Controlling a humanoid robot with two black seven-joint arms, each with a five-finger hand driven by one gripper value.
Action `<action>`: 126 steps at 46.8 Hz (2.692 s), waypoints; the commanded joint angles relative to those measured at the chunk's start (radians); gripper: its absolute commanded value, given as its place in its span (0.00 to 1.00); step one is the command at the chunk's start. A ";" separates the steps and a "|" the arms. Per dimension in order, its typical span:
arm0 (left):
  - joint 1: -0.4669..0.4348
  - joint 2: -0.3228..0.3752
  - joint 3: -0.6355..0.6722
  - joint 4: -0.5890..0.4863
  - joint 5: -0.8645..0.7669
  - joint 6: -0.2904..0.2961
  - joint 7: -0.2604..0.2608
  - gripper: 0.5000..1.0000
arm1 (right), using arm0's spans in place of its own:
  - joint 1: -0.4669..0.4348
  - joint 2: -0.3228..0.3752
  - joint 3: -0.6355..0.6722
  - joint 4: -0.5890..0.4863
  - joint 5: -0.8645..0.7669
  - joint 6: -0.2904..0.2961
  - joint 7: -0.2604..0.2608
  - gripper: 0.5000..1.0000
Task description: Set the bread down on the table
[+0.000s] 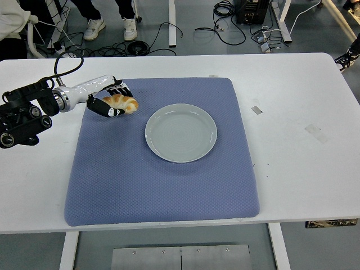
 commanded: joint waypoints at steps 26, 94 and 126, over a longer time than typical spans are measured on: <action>-0.017 -0.001 -0.002 0.000 -0.050 -0.001 0.010 0.79 | 0.000 0.000 0.001 0.000 0.000 0.000 -0.001 1.00; 0.135 -0.056 -0.551 0.122 -0.690 0.037 -0.002 0.96 | 0.000 0.000 0.000 0.000 0.000 0.000 -0.001 1.00; 0.202 -0.119 -0.775 0.210 -0.858 -0.222 0.002 0.97 | 0.000 0.000 0.000 0.000 0.000 0.000 -0.001 1.00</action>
